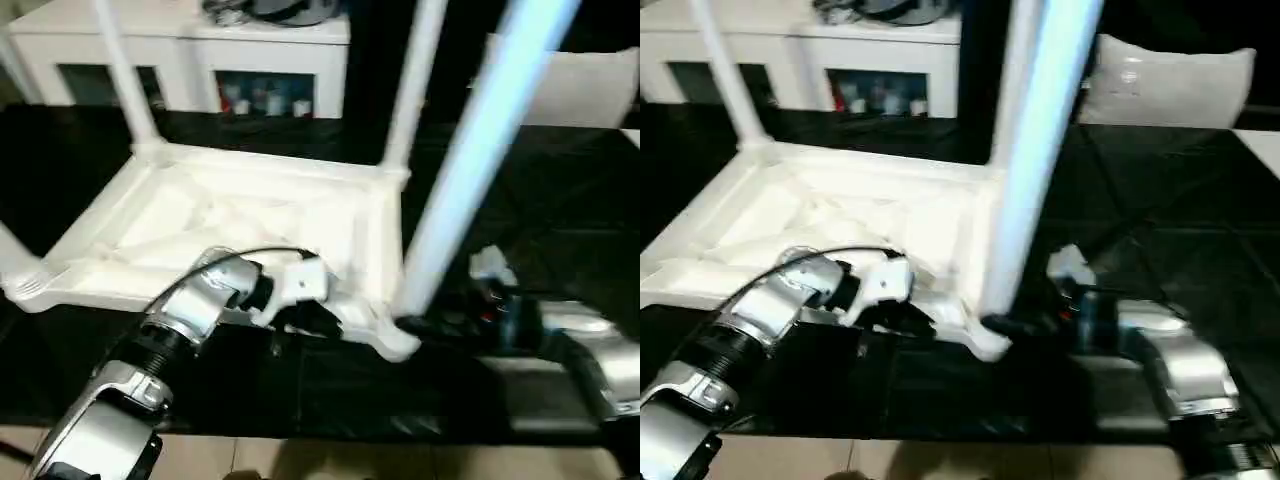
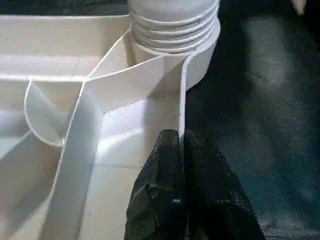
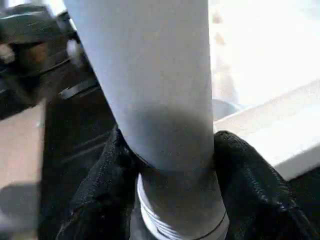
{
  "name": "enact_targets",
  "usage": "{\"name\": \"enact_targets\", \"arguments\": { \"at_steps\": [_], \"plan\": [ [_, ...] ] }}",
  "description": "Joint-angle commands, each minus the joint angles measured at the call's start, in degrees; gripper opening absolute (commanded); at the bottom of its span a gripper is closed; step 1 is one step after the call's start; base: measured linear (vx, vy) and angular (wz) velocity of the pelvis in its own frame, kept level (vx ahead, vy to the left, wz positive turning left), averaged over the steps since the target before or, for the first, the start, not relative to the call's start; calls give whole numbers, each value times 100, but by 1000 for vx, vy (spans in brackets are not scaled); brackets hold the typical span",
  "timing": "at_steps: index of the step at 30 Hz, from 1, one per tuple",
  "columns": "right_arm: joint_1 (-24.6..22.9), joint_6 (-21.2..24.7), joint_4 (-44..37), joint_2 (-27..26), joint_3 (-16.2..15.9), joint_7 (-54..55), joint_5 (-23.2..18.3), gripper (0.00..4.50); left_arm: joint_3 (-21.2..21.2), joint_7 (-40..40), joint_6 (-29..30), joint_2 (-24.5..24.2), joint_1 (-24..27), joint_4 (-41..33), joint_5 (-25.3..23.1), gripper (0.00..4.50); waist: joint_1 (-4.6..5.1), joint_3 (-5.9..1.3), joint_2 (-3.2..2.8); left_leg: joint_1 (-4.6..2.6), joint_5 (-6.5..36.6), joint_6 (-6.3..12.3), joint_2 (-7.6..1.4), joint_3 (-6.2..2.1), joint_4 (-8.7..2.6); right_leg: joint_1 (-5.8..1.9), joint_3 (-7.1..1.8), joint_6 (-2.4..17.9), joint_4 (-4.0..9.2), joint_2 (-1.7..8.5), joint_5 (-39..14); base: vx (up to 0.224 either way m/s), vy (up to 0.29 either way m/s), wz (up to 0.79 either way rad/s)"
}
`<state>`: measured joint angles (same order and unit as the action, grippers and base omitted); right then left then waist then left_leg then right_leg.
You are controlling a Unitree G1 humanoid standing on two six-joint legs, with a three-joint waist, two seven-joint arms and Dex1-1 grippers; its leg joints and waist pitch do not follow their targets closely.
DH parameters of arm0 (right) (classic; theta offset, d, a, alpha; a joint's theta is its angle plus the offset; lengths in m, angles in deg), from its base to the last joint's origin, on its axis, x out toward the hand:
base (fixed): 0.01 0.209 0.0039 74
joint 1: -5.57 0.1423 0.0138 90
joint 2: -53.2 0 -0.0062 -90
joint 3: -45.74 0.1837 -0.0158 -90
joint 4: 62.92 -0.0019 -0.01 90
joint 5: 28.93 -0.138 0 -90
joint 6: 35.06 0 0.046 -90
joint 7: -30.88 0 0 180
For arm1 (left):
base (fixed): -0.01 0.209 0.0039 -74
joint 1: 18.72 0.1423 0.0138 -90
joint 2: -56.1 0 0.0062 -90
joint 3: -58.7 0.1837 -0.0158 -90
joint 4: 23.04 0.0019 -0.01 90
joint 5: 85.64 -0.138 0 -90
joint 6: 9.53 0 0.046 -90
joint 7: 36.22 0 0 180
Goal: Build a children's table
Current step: Rotate leg to tighten
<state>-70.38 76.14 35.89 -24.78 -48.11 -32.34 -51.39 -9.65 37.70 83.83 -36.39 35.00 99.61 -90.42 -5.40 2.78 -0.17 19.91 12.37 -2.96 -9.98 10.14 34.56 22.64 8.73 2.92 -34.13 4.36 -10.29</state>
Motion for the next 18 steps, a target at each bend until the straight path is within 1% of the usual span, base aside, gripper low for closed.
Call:
{"name": "enact_targets", "arguments": {
  "at_steps": [1,2,3,4,5,6,7,8,9,10,11,12,13,14,15,16,17,18],
  "plan": [
    [263,293,179,-414,35,1229,336,200,69,-425,390,417,45,-134,5,0,-21,-323,37,-1,754,305,-311,-152,-373,-359,-355,221,665,564,-2590,0,0,0],
    [295,316,207,-481,55,1384,373,199,53,-507,445,463,45,-128,-1,0,21,-313,39,8,815,252,-318,-157,-381,-361,-343,181,670,555,-2684,0,0,0],
    [393,397,304,-683,122,1848,478,198,1,-783,576,614,35,-96,-19,0,41,-308,41,5,881,218,-306,-172,-380,-368,-309,123,699,558,-2810,0,0,0],
    [464,525,355,-879,196,2266,551,198,-44,-1055,733,763,17,-77,-33,0,91,-304,33,-5,982,169,-290,-176,-370,-368,-277,23,747,564,-2985,0,0,0],
    [520,639,414,-1091,283,2725,630,197,-84,-1357,842,943,-26,-21,-58,0,155,-287,11,-56,1157,135,-295,-189,-371,-347,-240,-21,808,562,-3160,0,0,0],
    [566,717,477,-1313,369,3220,742,196,-127,-1696,965,1144,-85,40,-97,0,224,-288,15,-73,1307,129,-305,-209,-373,-363,-188,-54,843,565,-3212,0,0,0],
    [589,719,522,-1410,401,3455,813,195,-150,-1880,1009,1251,-125,92,-122,0,251,-291,13,-76,1333,99,-328,-219,-380,-369,-197,-58,851,577,-3148,0,0,0],
    [611,685,576,-1510,427,3702,900,195,-173,-2101,1032,1381,-181,173,-157,0,266,-313,-7,-118,1396,87,-343,-230,-380,-353,-191,-24,861,592,-3015,0,0,0],
    [616,645,599,-1550,429,3798,940,195,-180,-2216,1019,1451,-216,232,-181,0,291,-329,2,-82,1363,130,-356,-248,-407,-393,-209,42,825,601,-2741,0,0,0],
    [617,632,604,-1561,430,3823,952,195,-182,-2250,1014,1472,-226,250,-188,0,281,-341,-4,-84,1332,156,-373,-250,-412,-402,-227,76,808,612,-2610,0,0,0],
    [615,527,613,-1648,474,3883,918,195,-176,-2419,952,1580,-277,344,-261,0,288,-335,8,-65,1272,227,-377,-236,-425,-402,-255,152,788,616,-2436,0,0,0],
    [587,485,554,-1668,485,3836,885,229,-144,-2475,856,1611,-297,395,-329,0,279,-335,4,-76,1260,244,-377,-229,-423,-387,-270,194,786,625,-2398,0,0,0],
    [542,449,474,-1656,466,3743,875,249,-114,-2510,782,1615,-301,419,-393,0,255,-335,14,-89,1197,288,-359,-210,-419,-381,-302,269,772,623,-2345,0,0,0],
    [542,449,474,-1656,466,3743,875,263,-114,-2510,782,1615,-301,419,-393,0,242,-336,14,-83,1167,309,-356,-209,-422,-386,-308,283,765,624,-2338,0,0,0],
    [489,445,376,-1634,437,3657,885,265,-92,-2542,733,1606,-297,433,-452,0,223,-349,-2,-63,1047,342,-363,-205,-424,-404,-325,314,743,627,-2221,0,0,0],
    [387,443,204,-1555,430,3456,839,273,-40,-2456,576,1500,-267,431,-513,0,202,-350,8,-55,987,367,-369,-207,-426,-408,-331,307,737,623,-2161,0,0,0],
    [336,410,116,-1500,432,3325,798,285,-13,-2386,505,1420,-245,427,-534,0,158,-359,-10,-58,894,396,-376,-199,-426,-411,-347,325,712,625,-2020,0,0,0],
    [253,342,-18,-1299,403,2991,733,297,39,-2197,200,1234,-194,415,-551,0,120,-371,2,-42,801,432,-373,-201,-428,-433,-353,328,686,620,-1871,0,0,0]
  ]
}}
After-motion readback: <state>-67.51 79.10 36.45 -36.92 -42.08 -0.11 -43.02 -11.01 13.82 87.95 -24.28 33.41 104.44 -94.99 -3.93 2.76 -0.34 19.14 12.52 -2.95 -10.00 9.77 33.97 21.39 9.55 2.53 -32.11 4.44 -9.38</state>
